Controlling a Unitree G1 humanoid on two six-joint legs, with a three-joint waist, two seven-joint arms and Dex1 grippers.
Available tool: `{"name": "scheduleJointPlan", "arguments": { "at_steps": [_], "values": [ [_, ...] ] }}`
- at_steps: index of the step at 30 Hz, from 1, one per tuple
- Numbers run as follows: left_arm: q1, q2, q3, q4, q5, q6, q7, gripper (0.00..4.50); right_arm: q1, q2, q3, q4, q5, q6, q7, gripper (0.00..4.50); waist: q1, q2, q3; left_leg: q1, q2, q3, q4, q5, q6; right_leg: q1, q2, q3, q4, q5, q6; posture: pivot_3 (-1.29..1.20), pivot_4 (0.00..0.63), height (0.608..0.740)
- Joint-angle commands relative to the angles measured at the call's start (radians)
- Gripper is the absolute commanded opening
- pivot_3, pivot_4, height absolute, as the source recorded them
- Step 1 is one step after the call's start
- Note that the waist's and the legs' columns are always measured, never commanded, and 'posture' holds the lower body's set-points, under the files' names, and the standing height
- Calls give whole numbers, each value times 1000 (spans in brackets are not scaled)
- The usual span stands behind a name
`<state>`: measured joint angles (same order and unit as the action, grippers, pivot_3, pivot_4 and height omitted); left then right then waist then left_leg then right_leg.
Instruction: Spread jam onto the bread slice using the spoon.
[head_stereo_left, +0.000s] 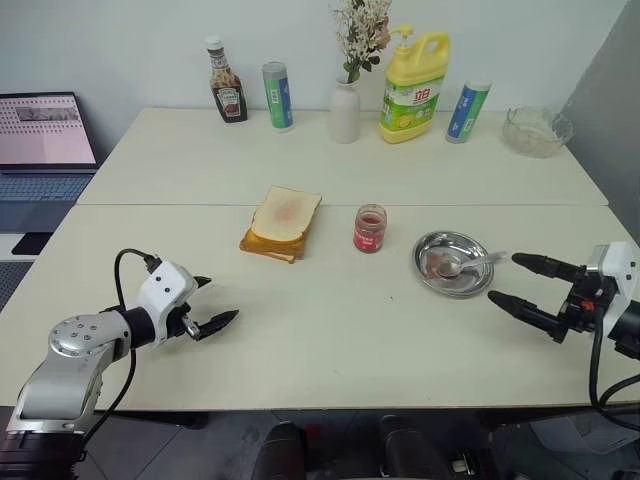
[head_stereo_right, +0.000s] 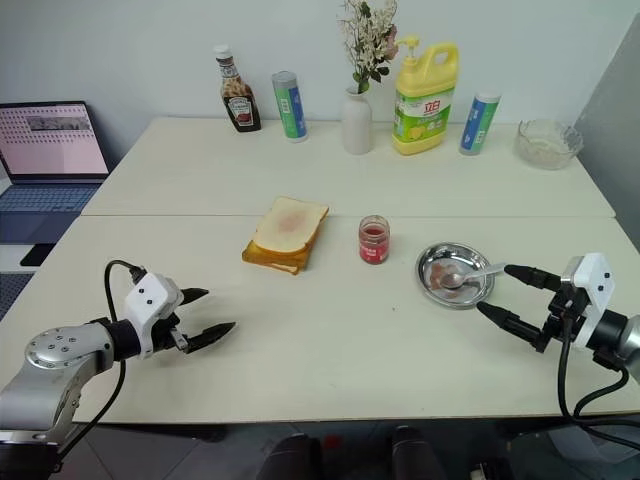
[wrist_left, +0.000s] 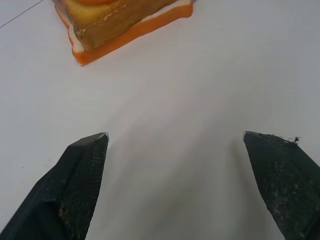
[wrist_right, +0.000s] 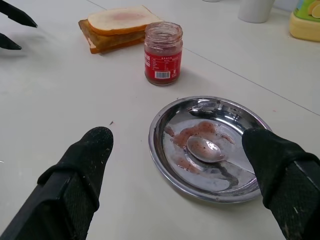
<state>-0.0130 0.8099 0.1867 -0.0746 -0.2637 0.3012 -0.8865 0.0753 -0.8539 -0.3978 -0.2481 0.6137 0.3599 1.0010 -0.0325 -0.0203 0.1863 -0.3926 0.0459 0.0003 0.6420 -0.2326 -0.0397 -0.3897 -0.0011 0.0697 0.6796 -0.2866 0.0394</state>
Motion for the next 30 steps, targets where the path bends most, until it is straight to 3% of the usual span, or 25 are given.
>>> {"name": "scheduleJointPlan", "arguments": {
  "at_steps": [1,16,30],
  "values": [
    [-11,0,27,-38,-10,-9,13,4500,-15,5,-5,-13,1,-9,3,4488,0,0,0,0,0,0,0,0,0,0,0,0,0,0,0,0,150,740],
    [-26,-10,15,-12,36,-33,84,4500,-17,18,17,-4,-30,-27,8,4488,0,0,0,0,0,0,0,0,0,0,0,0,0,0,0,0,150,740],
    [-80,-10,68,52,-34,-15,56,4500,0,11,-2,-38,-24,-19,33,4488,0,0,0,0,0,0,0,0,0,0,0,0,0,0,0,0,150,740]
  ]
}}
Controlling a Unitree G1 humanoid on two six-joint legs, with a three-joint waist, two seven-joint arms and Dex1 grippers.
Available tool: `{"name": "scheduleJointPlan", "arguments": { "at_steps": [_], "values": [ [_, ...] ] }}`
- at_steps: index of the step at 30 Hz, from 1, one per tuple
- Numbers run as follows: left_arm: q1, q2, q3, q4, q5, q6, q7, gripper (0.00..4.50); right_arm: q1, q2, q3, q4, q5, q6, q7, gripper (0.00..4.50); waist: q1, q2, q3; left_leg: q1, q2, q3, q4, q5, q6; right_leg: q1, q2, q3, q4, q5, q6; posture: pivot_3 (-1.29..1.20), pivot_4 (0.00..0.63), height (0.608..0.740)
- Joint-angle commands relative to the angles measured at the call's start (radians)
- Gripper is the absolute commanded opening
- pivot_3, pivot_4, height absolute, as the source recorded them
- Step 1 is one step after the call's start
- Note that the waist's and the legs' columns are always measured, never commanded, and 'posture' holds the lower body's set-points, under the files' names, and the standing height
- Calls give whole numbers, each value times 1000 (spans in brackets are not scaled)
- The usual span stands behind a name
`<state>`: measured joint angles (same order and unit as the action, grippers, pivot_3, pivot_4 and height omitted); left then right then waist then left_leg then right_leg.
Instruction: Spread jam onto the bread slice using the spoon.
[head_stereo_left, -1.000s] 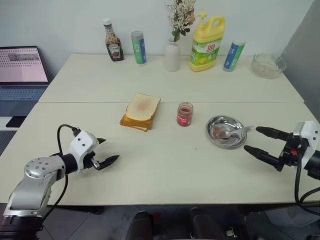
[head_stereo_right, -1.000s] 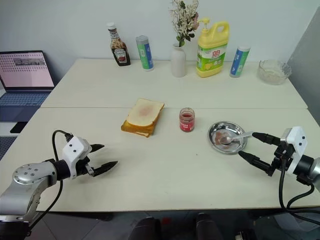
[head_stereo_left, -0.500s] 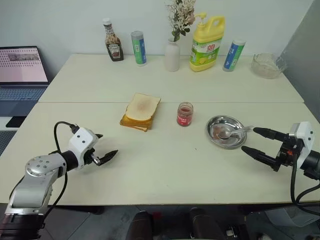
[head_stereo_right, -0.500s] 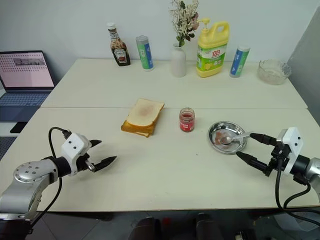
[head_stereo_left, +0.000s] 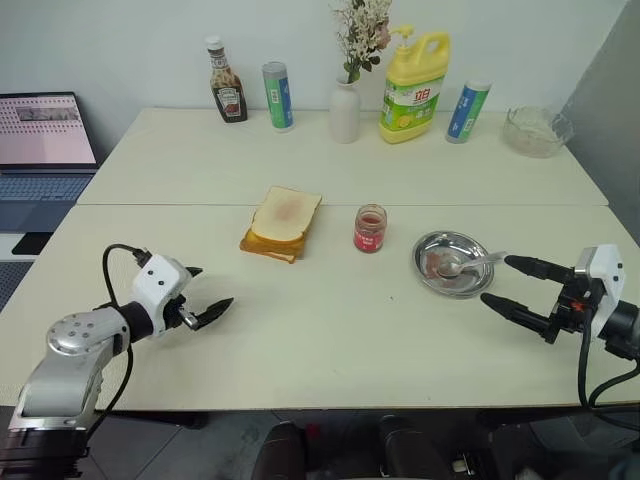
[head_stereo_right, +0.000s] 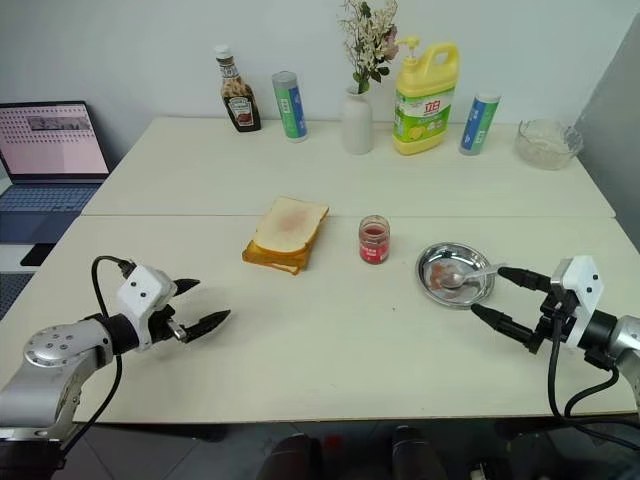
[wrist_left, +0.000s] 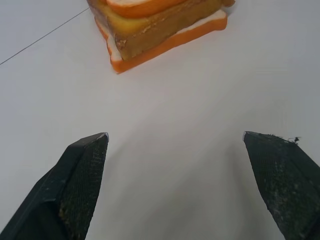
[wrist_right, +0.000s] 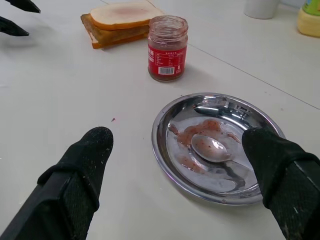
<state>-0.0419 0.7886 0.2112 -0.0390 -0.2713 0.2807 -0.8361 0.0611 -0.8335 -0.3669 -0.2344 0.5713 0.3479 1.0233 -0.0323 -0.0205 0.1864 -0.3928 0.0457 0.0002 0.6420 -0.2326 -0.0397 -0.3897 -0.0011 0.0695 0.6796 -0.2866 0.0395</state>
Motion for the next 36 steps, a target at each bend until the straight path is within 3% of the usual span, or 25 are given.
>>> {"name": "scheduleJointPlan", "arguments": {
  "at_steps": [1,10,15,27,31,36],
  "values": [
    [-75,6,48,32,-32,12,13,4500,24,-11,-40,-68,26,0,12,4488,0,0,0,0,0,0,0,0,0,0,0,0,0,0,0,0,150,740],
    [-403,-158,14,163,-89,212,163,4500,-43,-13,-1,-327,203,217,-128,4488,1,-2,0,-3,-1,-2,3,0,0,0,0,-1,0,2,4,0,150,740],
    [-592,-256,-41,358,-54,252,224,4500,-120,-3,57,-402,255,286,-190,4488,3,-4,1,-4,-1,-4,4,0,0,0,1,-3,0,2,4,0,150,740],
    [-687,-312,-110,526,-7,238,192,4500,-114,14,83,-410,241,281,-210,4488,1,-4,0,-7,-2,-6,3,0,0,-2,1,-4,-1,3,2,0,150,740],
    [-678,-307,-127,516,5,247,180,3618,-106,17,84,-409,236,273,-208,4500,3,-4,0,-7,-2,-6,3,0,0,-2,1,-5,-1,3,2,0,150,740],
    [-677,-294,-153,508,31,255,171,2007,-103,19,85,-404,231,263,-202,4500,3,-4,0,-6,-2,-6,3,0,0,-1,1,-5,-1,3,3,0,150,740]
  ]
}}
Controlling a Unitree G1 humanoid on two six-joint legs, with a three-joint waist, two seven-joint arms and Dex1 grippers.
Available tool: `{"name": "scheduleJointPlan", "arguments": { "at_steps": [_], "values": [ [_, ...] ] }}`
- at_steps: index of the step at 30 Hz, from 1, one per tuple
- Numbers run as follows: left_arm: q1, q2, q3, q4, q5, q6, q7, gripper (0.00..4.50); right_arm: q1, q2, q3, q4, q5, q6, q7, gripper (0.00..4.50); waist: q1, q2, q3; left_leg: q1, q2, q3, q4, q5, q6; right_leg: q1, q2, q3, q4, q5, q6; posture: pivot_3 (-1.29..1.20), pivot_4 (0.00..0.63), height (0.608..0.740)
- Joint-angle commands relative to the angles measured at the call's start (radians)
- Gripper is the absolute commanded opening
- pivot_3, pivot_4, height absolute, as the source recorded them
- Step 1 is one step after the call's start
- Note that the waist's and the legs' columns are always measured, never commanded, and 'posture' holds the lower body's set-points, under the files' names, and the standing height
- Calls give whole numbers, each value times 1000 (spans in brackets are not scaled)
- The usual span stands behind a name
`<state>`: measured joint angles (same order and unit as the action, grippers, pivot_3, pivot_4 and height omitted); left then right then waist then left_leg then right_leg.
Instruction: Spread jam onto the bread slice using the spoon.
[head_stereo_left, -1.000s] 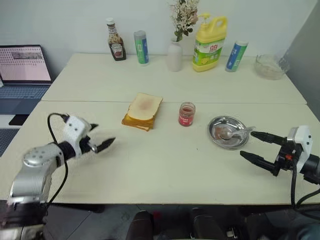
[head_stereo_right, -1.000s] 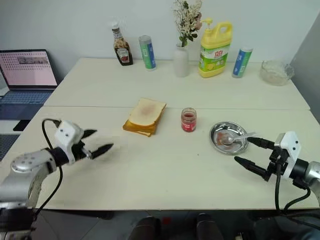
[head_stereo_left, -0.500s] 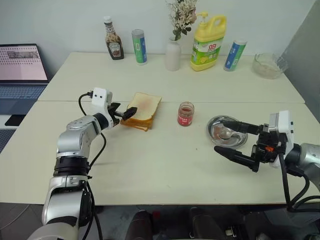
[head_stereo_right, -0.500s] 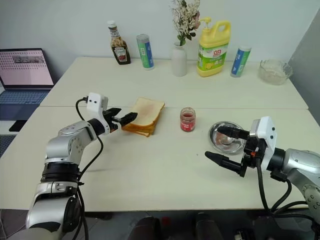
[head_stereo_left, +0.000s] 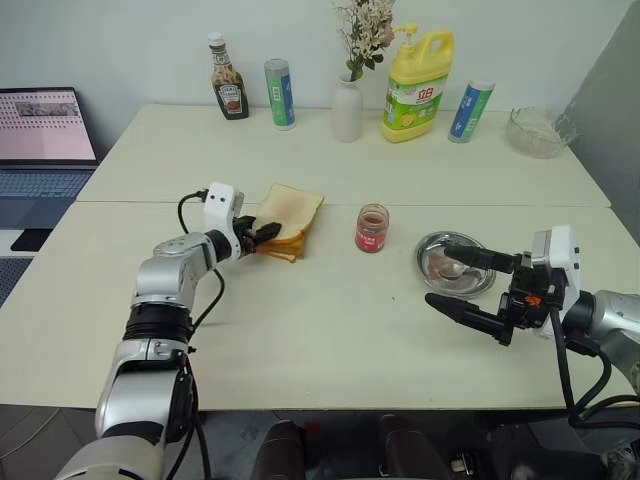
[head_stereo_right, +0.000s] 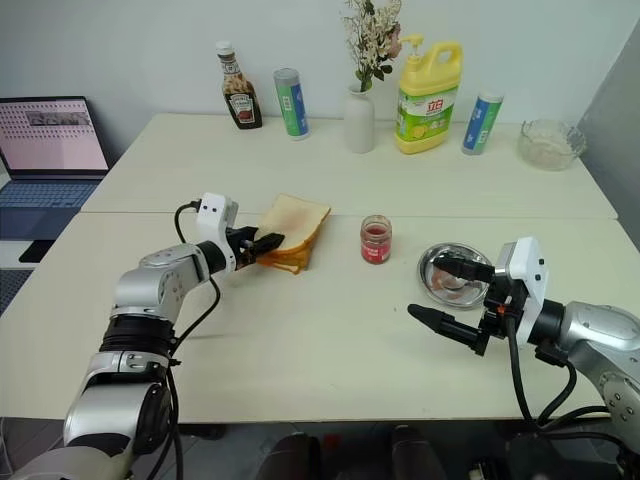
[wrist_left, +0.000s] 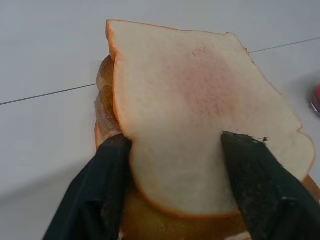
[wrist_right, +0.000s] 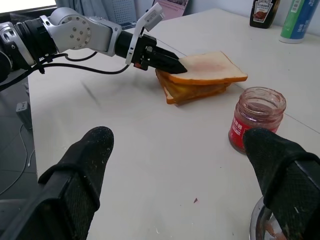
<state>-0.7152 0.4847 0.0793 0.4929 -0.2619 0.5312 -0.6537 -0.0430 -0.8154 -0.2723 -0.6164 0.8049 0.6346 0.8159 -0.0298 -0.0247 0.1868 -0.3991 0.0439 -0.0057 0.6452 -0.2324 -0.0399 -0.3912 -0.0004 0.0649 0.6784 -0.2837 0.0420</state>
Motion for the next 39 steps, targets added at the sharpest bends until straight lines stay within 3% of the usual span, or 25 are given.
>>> {"name": "scheduleJointPlan", "arguments": {
  "at_steps": [1,6,7,13,22,28,34,39],
  "values": [
    [-2,12,-23,-27,25,4,-11,1668,3,1,-10,-23,-2,-25,7,4500,0,0,0,0,0,0,0,0,0,0,0,0,0,0,0,0,150,740],
    [-2,17,-17,-53,26,1,-18,164,17,0,-15,-20,-3,-34,14,4500,0,0,0,0,0,0,0,0,0,0,0,0,0,0,0,0,150,740],
    [1,19,-16,-62,24,-1,-23,68,19,-1,-16,-18,-4,-35,15,4500,0,0,0,0,0,0,0,0,0,0,0,0,0,0,0,0,150,740],
    [63,59,24,-181,-47,55,-97,28,28,-3,-21,-10,-8,-40,19,4500,-1,0,0,0,0,0,0,0,0,0,0,0,0,0,0,0,150,740],
    [249,186,132,-490,-302,299,-267,28,31,-20,-36,2,5,-30,36,4500,-2,0,0,0,1,0,0,0,0,-1,0,0,0,-1,1,0,150,740],
    [451,180,120,-760,-449,445,-256,28,85,-68,-65,-11,28,5,87,4500,-2,0,0,0,1,1,0,0,0,0,-1,1,0,-1,1,0,150,740],
    [518,78,62,-840,-471,437,-172,28,145,-119,-57,-27,10,6,148,4500,3,-1,0,1,1,-1,1,0,0,1,-1,0,0,-1,1,0,150,740],
    [607,84,-76,-833,-305,295,-131,28,181,-132,-42,-36,-17,-9,169,4500,-3,-1,0,3,1,2,0,0,0,1,0,3,0,0,0,0,150,740]
  ]
}}
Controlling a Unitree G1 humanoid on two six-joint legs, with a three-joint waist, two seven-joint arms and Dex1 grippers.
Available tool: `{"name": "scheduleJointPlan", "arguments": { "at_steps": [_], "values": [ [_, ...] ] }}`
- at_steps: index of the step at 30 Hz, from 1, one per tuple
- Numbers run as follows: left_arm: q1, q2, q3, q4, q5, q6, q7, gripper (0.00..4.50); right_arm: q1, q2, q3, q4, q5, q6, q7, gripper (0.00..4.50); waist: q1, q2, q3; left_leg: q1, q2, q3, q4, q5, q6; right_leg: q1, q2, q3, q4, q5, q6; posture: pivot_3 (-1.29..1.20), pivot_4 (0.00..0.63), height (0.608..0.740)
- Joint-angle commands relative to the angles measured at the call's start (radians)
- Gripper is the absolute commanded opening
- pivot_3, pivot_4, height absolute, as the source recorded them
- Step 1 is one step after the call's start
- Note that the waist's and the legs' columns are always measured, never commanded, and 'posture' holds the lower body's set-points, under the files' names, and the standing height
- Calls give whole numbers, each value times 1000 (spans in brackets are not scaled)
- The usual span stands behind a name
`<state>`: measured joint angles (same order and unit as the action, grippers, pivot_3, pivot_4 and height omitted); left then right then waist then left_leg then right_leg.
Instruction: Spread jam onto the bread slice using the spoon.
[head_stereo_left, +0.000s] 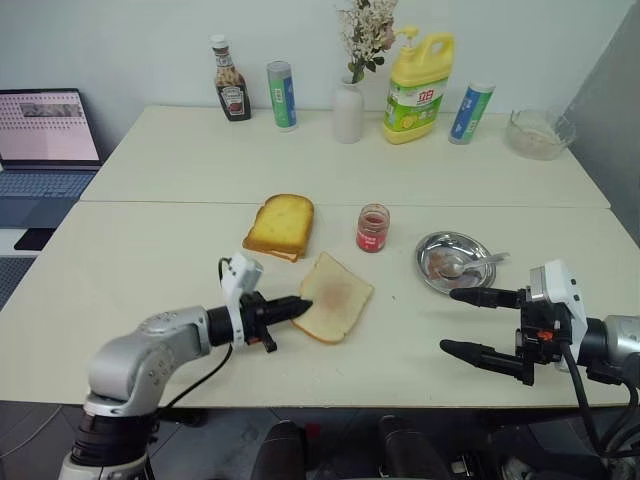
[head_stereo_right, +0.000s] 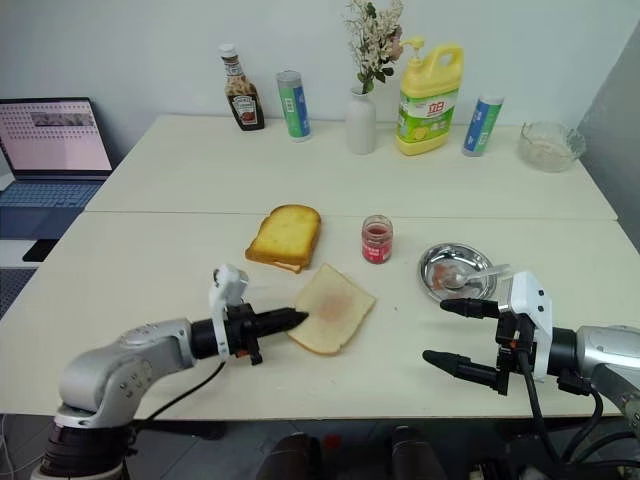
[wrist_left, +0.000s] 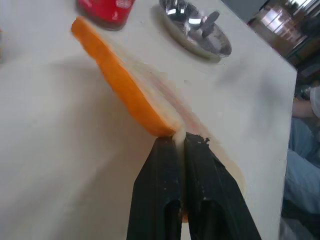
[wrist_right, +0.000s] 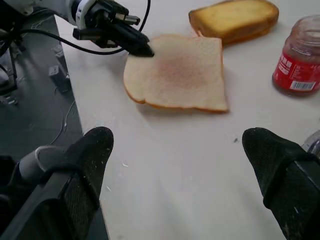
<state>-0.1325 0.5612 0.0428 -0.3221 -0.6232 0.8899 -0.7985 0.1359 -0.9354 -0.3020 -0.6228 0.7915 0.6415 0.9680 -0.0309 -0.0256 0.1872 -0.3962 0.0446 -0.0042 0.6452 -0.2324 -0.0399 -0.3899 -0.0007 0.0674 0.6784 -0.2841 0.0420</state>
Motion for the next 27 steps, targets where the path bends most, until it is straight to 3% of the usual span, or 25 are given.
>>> {"name": "scheduleJointPlan", "arguments": {
  "at_steps": [1,21,27],
  "values": [
    [34,12,-53,-19,71,-79,15,28,5,-12,-11,-30,-5,-16,19,4500,-2,0,0,0,0,0,0,0,0,0,0,0,0,0,0,0,150,740],
    [139,134,-46,9,148,-179,-9,28,40,15,45,-19,-35,-67,83,4500,-2,0,0,0,1,1,-1,0,0,-1,1,1,0,0,-1,0,150,740],
    [202,151,-34,-9,195,-231,25,1642,33,15,62,2,-49,-85,104,4500,-2,0,0,1,1,2,-1,0,0,-1,1,1,0,0,-1,0,150,740]
  ]
}}
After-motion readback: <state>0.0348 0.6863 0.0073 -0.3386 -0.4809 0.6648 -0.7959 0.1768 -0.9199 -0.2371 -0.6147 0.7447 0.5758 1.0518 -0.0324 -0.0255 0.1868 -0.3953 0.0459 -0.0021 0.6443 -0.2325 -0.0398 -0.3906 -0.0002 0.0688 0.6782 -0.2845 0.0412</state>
